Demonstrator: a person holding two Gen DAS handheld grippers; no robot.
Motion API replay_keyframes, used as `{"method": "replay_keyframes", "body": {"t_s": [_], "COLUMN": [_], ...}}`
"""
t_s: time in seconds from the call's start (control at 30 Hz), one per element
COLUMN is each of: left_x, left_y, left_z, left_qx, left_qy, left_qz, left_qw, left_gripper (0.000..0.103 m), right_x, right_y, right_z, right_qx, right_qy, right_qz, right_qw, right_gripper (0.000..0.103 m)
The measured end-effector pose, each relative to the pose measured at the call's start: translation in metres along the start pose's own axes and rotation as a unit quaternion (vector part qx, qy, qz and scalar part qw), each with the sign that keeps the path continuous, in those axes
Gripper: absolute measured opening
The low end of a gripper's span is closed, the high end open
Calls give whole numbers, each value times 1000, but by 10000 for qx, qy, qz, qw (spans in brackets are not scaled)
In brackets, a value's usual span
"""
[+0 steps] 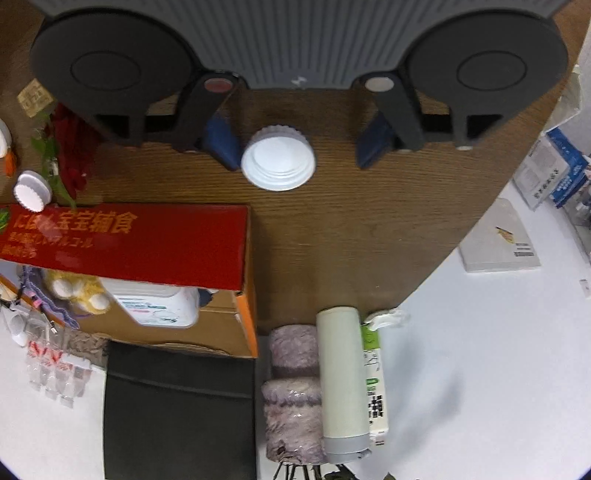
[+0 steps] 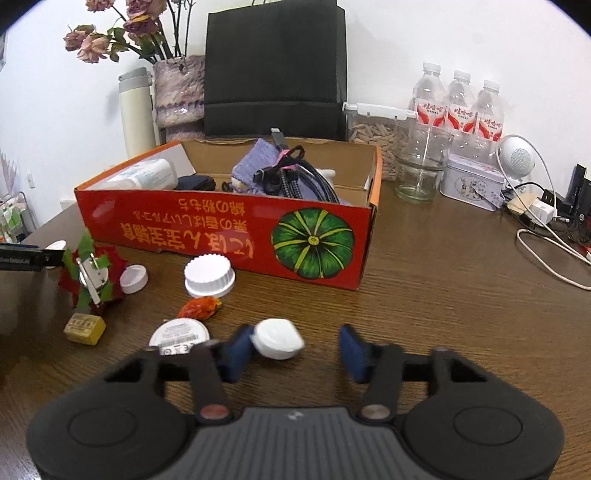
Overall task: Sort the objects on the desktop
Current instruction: 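Grasp a small white cap with the right gripper while the left gripper grasps a white bottle cap, then carry both white caps into the box and release them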
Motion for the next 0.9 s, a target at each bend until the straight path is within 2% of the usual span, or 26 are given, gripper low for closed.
{"method": "replay_keyframes", "body": {"t_s": [0.07, 0.1, 0.13, 0.23, 0.5, 0.73, 0.9], "left_x": [0, 1, 2, 4, 9, 35, 61], "left_y": [0, 0, 1, 0, 0, 8, 28], "left_z": [-4, -5, -7, -13, -12, -8, -17], "left_qx": [-72, -118, -162, -309, -238, -94, -124], "left_qy": [-62, -112, -158, -121, -121, -7, -249], "left_qz": [-41, -62, -78, -146, -279, -796, -1269], "left_qw": [9999, 9998, 9997, 9993, 9993, 9968, 9915], "left_gripper": [56, 48, 41, 41, 41, 41, 41], "right_x": [0, 1, 1, 1, 1, 11, 27], "right_y": [0, 0, 0, 0, 0, 6, 23], "right_z": [1, 2, 2, 3, 3, 4, 8], "right_qx": [32, 53, 73, 91, 90, 84, 164], "right_qy": [50, 80, 97, 107, 107, 136, 141], "right_qz": [-10, -16, -23, -39, -76, -282, -686], "right_qw": [10000, 10000, 9999, 9999, 9999, 9995, 9974], "right_gripper": [33, 27, 27, 27, 27, 27, 27]}}
Point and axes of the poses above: each gripper's, at about its wrist camera, not at the fingertips, and x roughly against the way its jaws point, z to its left, y to its top, the point moved 1 cm from there along -x, roughly the way its jaws point, and after that the axes turned 8 degrees about y, right-handed, at the moved point
